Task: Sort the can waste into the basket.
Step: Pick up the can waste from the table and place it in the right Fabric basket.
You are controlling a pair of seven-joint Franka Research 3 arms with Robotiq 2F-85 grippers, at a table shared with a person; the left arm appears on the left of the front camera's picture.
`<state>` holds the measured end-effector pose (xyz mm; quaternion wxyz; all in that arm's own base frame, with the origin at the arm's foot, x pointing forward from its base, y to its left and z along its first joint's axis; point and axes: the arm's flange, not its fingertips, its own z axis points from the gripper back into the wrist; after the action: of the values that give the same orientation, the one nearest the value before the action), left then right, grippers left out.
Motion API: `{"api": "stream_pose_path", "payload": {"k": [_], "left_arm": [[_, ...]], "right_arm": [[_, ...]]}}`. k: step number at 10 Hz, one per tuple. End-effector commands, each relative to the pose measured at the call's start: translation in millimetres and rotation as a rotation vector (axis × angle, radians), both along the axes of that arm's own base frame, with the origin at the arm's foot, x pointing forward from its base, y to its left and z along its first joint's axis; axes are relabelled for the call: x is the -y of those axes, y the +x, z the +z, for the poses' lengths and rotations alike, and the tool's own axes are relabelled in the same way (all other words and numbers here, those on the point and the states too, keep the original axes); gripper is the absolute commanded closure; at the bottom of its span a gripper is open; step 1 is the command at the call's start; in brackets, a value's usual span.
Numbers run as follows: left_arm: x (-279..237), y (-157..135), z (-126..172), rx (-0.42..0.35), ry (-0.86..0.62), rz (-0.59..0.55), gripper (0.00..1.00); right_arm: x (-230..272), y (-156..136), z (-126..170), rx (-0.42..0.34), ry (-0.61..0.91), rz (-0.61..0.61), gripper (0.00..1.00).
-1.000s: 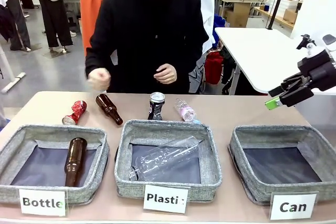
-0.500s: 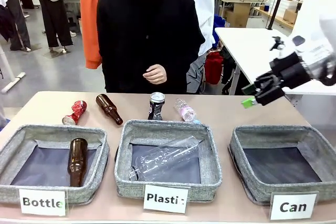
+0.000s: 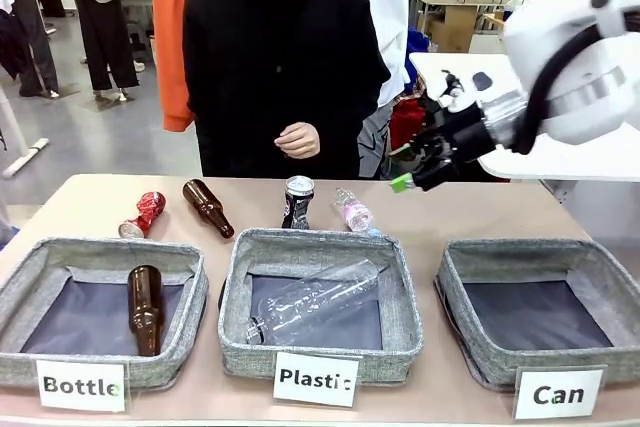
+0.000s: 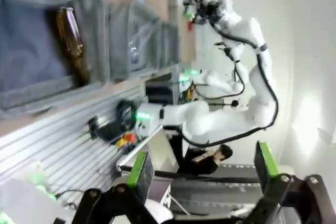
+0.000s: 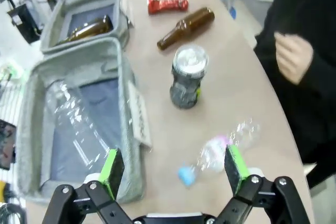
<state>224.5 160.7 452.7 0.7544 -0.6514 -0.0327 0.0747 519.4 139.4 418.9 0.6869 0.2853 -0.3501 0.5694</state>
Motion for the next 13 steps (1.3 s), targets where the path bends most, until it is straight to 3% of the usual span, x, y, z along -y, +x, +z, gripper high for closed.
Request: {"api": "stream_pose_path", "payload": {"k": [1,2,5,6,7,9,11,13], "left_arm": [[-5,8,-30,-0.097,0.106,0.024,0.00],[0,0,0,0.000,0.000,0.000,0.00],[0,0,0,0.000,0.000,0.000,0.00],[0,0,0,0.000,0.000,0.000,0.00],[0,0,0,0.000,0.000,0.000,0.00],[0,0,0,0.000,0.000,0.000,0.00],[0,0,0,0.000,0.000,0.000,0.00],[0,0,0,0.000,0.000,0.000,0.00]], "right_arm": [[-23,28,-33,0.066,0.126,0.056,0.00],[-40,31,-44,0.087,0.149,0.062,0.00],[-34,23,-34,0.048,0.100,0.040,0.00],[-45,28,-45,0.046,0.121,0.046,0.00],[1,-7,-13,0.086,0.125,-0.040,0.00],[79,-69,27,0.076,0.094,-0.292,0.00],[127,-119,39,0.005,0.029,-0.537,0.00],[149,-152,34,-0.043,0.038,-0.785,0.00]]}}
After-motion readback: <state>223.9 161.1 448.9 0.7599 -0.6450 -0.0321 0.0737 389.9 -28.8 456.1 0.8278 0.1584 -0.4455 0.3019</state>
